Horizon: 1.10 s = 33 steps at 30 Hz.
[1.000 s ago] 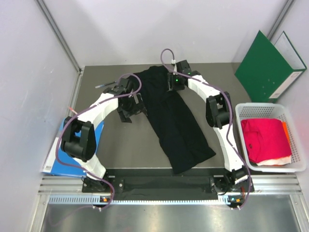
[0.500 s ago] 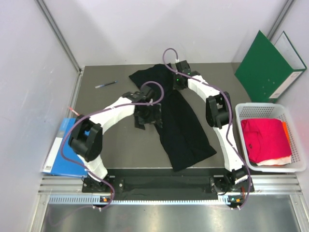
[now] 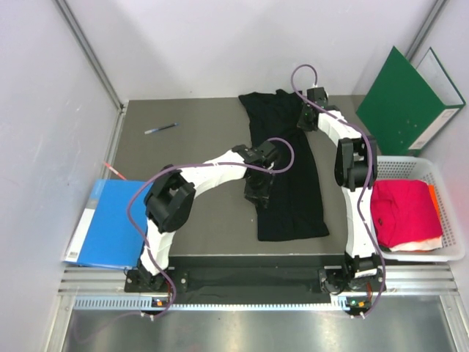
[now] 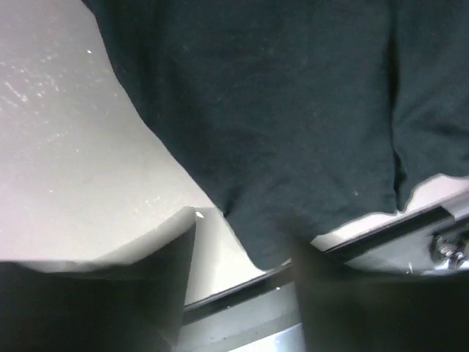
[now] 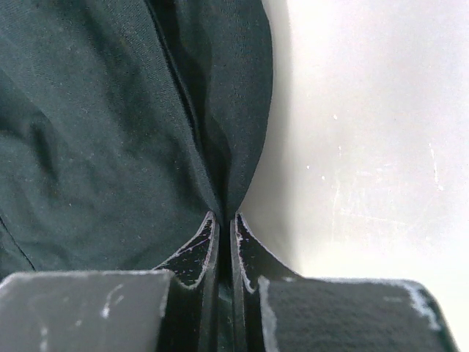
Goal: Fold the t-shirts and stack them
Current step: Rotate the tshirt 90 degrees
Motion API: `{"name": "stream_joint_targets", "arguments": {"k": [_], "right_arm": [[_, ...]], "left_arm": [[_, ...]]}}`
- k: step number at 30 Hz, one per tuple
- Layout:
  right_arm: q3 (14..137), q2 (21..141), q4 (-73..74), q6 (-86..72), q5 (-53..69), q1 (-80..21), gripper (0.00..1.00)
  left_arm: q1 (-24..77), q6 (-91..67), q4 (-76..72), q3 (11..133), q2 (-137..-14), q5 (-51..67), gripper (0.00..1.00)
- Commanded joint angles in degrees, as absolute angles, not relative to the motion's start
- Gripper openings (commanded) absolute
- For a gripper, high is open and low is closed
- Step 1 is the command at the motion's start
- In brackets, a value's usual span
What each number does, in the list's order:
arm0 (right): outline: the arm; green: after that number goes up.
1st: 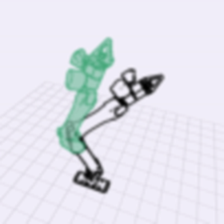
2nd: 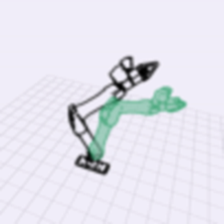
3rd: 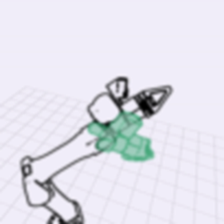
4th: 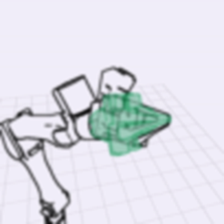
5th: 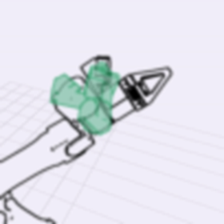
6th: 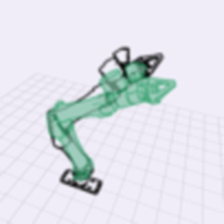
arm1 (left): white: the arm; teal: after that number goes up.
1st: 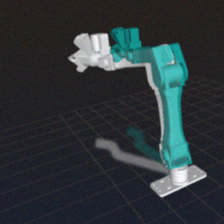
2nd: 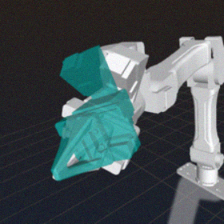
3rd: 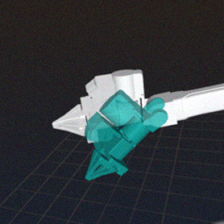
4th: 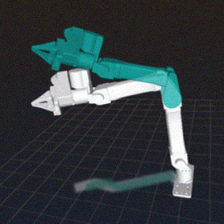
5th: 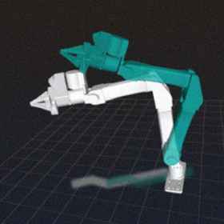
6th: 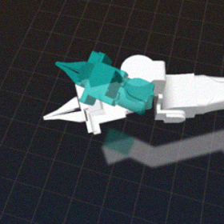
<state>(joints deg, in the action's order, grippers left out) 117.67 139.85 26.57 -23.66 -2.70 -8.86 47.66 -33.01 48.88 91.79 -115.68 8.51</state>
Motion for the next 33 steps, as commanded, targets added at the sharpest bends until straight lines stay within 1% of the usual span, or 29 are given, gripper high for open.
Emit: {"name": "stream_joint_targets", "arguments": {"k": [1, 15, 19, 22, 23, 25, 26, 28, 29, 30, 31, 32, 33], "right_arm": [[115.22, 138.69, 30.94, -23.55, -6.68, -8.17, 0.0], [115.05, 140.18, 31.9, -21.8, -1.06, -8.0, 0.01], [115.31, 140.71, 33.13, -20.83, -0.35, -8.09, 0.02], [114.96, 140.27, 34.01, -20.13, 1.58, -8.26, 0.06], [115.31, 140.1, 34.45, -19.87, 2.1, -8.35, 0.09], [115.31, 139.57, 35.41, -19.69, 2.29, -8.61, 0.22], [115.14, 138.96, 35.85, -19.6, 2.46, -8.61, 0.35], [114.96, 137.82, 36.73, -19.42, 2.03, -8.61, 0.5], [114.09, 135.99, 37.35, -19.34, 1.24, -8.61, 0.62], [113.3, 134.75, 37.27, -19.25, 0.88, -8.53, 0.67], [112.33, 133.34, 37.0, -19.16, 0.62, -8.53, 0.73], [110.5, 130.28, 36.74, -18.9, 0.18, -8.35, 0.84], [109.7, 128.78, 36.74, -18.98, 0.18, -8.18, 0.89]], "left_arm": [[48.43, -30.06, 55.81, 95.54, -119.53, 6.59, 0.0], [48.52, -30.32, 56.07, 92.38, -122.26, 4.75, 0.0], [48.52, -30.76, 56.16, 88.35, -120.94, 3.96, 0.0], [48.52, -31.2, 55.99, 85.01, -119.62, 2.99, 0.0], [48.52, -31.55, 56.07, 84.29, -118.92, 2.73, 0.0], [48.52, -31.9, 55.99, 82.54, -118.3, 2.29, 0.0], [48.52, -32.34, 55.64, 82.09, -117.26, 1.76, 0.0], [48.43, -32.95, 55.55, 81.39, -115.5, 1.06, 0.0], [48.43, -33.66, 55.55, 81.3, -114.88, 0.53, 0.0], [48.43, -33.92, 55.37, 81.12, -114.26, 0.53, 0.0], [48.34, -34.27, 55.11, 80.51, -113.13, 0.53, 0.04], [48.25, -35.06, 54.59, 79.9, -112.51, 1.4, 0.14], [47.9, -35.07, 52.32, 79.11, -111.89, 2.71, 0.28]]}}
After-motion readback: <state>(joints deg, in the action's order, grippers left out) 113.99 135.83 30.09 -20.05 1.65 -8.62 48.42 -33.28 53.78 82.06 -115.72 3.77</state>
